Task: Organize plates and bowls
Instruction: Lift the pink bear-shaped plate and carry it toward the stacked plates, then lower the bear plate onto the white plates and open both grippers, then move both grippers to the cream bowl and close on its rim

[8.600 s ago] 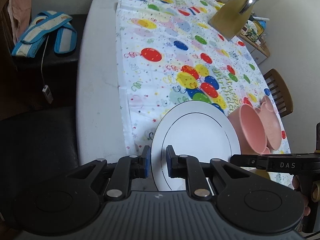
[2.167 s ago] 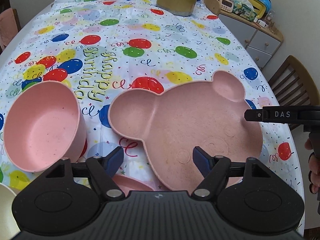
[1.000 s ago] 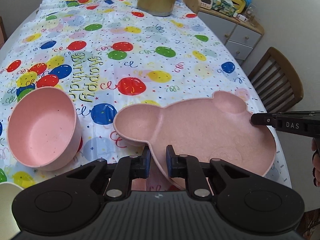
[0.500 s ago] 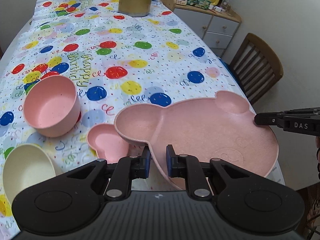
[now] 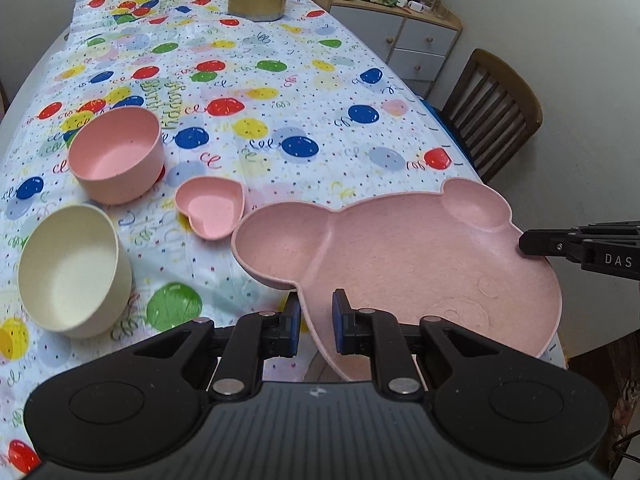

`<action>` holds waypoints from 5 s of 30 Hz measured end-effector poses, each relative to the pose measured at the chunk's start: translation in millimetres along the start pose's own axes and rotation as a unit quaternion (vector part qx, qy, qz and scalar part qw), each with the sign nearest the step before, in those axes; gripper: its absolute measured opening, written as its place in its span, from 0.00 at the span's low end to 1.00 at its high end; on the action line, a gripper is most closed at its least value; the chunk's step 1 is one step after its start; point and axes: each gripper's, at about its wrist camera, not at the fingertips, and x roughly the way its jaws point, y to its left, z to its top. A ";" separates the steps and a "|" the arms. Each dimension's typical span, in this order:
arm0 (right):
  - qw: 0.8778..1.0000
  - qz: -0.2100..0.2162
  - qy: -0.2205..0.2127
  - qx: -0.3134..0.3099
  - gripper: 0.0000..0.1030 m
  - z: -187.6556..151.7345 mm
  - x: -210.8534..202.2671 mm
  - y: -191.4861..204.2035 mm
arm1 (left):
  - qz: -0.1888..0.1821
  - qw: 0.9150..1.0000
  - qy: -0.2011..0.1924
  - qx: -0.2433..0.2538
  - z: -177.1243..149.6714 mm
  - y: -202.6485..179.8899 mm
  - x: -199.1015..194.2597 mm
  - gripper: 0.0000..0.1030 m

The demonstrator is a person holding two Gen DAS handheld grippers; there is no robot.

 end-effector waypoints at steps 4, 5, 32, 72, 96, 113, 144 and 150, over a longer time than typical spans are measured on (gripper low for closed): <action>1.000 0.002 0.000 0.001 0.04 -15.9 -6.9 3.8 | 0.003 1.000 0.004 0.005 -14.7 -2.9 -2.8 0.14; 1.000 0.002 0.000 0.003 0.04 -20.7 -7.7 4.2 | 0.003 1.000 0.005 0.006 -18.2 -3.3 -3.1 0.15; 0.999 0.008 0.018 0.030 0.03 -87.4 -1.4 11.0 | 0.015 0.999 0.036 -0.006 -67.3 -0.5 7.7 0.15; 1.000 0.001 0.004 0.006 0.27 -106.3 -26.6 41.1 | 0.031 0.999 -0.013 0.017 -85.6 -8.4 -33.8 0.15; 0.994 0.044 -0.082 -0.062 0.96 -36.0 -26.8 161.0 | 0.084 0.989 -0.121 -0.025 -41.4 85.2 -91.2 0.71; 0.998 0.006 -0.062 -0.014 0.98 9.7 70.6 255.3 | 0.107 0.990 -0.069 -0.058 -0.8 214.3 -38.6 0.76; 0.994 -0.058 0.044 0.086 0.28 18.3 172.7 283.1 | 0.050 0.996 -0.005 -0.079 10.0 241.9 18.2 0.25; 0.993 -0.060 0.048 0.094 0.09 20.3 171.9 285.1 | 0.048 0.996 -0.002 -0.074 9.1 238.5 14.5 0.15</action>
